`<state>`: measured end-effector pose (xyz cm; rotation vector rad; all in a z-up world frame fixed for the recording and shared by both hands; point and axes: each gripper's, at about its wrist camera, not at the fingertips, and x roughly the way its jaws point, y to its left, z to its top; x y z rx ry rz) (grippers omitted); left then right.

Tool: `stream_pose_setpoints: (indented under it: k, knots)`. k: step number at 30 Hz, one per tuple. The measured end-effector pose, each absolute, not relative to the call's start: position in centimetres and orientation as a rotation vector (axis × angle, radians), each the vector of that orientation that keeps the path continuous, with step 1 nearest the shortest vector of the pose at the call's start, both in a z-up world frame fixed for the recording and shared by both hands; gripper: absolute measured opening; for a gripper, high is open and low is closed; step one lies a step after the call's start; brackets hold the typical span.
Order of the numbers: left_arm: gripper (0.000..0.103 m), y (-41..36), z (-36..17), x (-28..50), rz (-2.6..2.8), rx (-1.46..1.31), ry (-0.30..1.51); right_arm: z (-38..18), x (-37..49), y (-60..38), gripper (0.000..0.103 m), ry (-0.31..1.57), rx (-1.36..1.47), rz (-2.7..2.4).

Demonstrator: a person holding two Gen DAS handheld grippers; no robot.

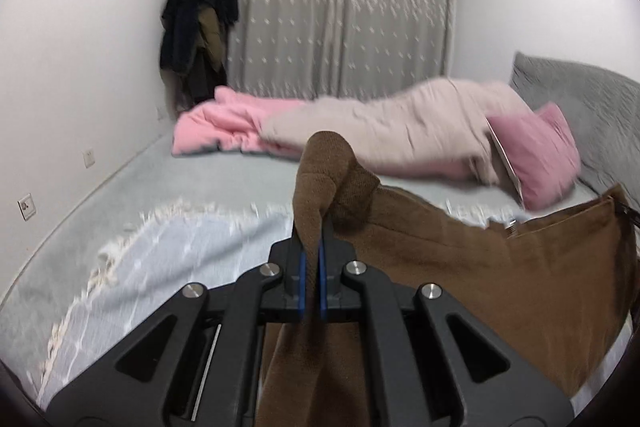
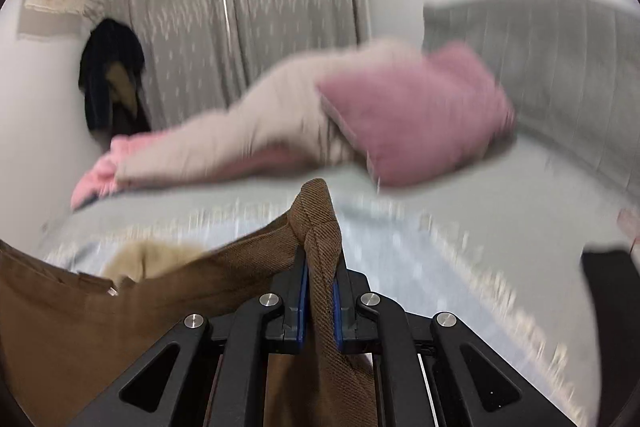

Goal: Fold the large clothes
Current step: 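Grasp the coat hem corners with both grippers and lift them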

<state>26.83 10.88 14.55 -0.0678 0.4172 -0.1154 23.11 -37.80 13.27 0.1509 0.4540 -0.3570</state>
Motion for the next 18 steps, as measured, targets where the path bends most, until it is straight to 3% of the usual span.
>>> stream_pose_setpoints:
  k: [3,7,11,13,16,18]
  knots:
    - [0.006,10.2,14.0,30.8,-0.074,-0.077,0.417,13.7,26.3,-38.7,0.009,0.43,0.17,-0.382]
    - [0.006,8.4,8.4,36.1,-0.029,-0.017,0.483,10.2,31.8,-40.1,0.009,0.505,0.197,-0.396]
    - [0.007,6.6,-0.4,40.1,0.064,0.139,0.64,1.7,37.3,-40.6,0.012,0.696,0.132,-0.446]
    - [0.009,6.5,-3.3,41.6,0.054,0.139,0.767,-2.0,38.6,-41.3,0.02,0.795,0.127,-0.476]
    - [0.015,5.7,-1.5,40.8,0.064,0.189,0.728,-4.7,38.4,-43.2,0.031,0.861,0.236,-0.476]
    - [0.041,5.0,0.7,39.1,0.062,0.221,0.671,-3.1,37.4,-43.4,0.044,0.815,0.222,-0.519]
